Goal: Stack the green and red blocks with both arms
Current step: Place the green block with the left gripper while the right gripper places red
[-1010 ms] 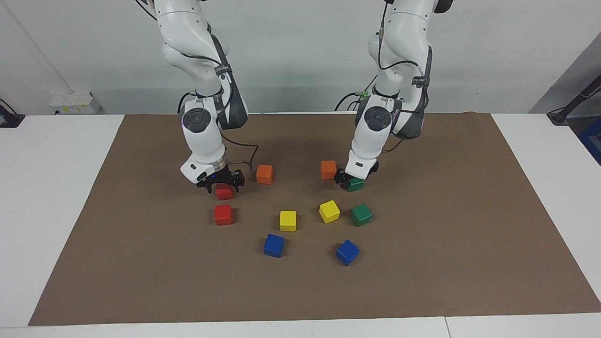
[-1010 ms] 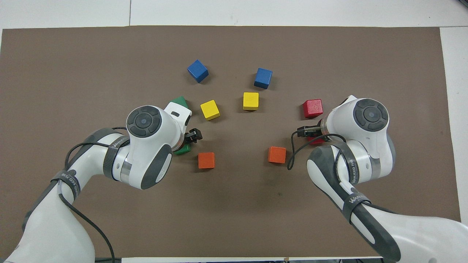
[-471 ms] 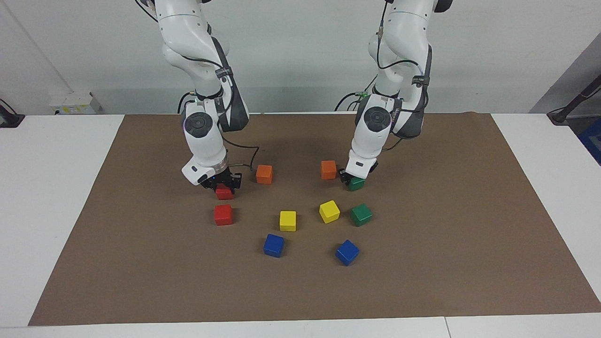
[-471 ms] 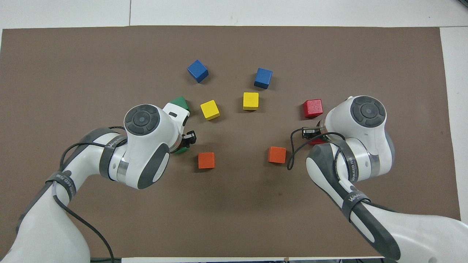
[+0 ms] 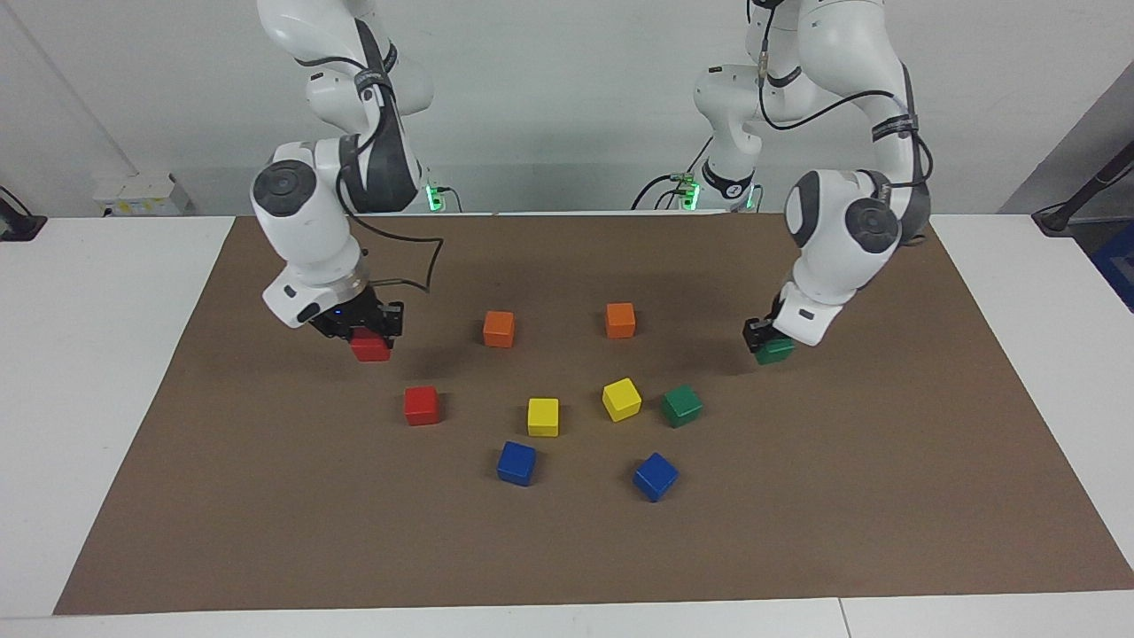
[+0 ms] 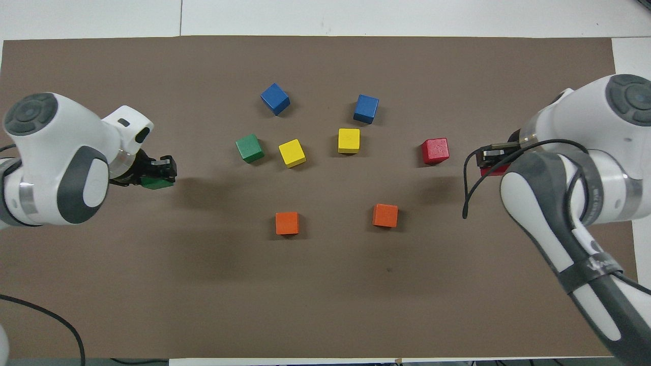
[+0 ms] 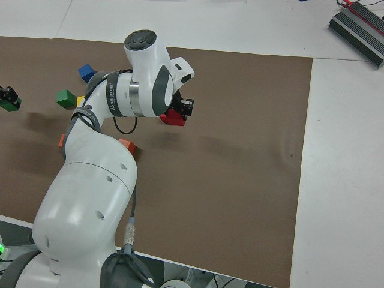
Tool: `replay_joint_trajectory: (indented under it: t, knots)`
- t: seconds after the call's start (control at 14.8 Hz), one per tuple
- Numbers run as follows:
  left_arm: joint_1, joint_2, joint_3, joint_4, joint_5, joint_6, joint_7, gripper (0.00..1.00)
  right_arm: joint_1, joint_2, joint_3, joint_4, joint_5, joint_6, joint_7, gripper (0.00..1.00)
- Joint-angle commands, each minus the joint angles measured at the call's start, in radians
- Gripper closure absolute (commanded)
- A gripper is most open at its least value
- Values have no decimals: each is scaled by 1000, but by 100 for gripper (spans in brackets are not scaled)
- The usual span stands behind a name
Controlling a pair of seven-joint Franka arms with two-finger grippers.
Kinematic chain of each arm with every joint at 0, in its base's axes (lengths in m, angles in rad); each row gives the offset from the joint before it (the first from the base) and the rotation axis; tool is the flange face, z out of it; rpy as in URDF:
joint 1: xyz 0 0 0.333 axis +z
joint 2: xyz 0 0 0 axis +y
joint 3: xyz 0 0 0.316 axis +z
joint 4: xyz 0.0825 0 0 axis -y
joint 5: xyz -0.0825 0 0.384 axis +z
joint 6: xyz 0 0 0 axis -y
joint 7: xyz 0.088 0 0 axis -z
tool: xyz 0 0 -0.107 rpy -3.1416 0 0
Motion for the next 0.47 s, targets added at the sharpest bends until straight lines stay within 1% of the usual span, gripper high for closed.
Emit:
replay_joint_trajectory:
  t: [0.0, 0.13, 0.2, 0.34, 0.4]
  knots:
    - [80, 10, -13, 11, -9, 56, 130, 100, -94, 12, 4, -11, 9, 40, -154, 100]
    - [120, 34, -13, 12, -4, 93, 163, 100, -150, 27, 4, -48, 8, 115, -235, 100]
    - [128, 41, -11, 12, -4, 105, 188, 100, -169, 47, 4, -65, 9, 162, -257, 100]
    - [139, 57, -11, 11, 3, 108, 196, 100, -184, 84, 5, -74, 9, 209, -266, 100]
    - [139, 64, -11, 11, 32, 108, 197, 100, -186, 99, 4, -74, 9, 223, -266, 100]
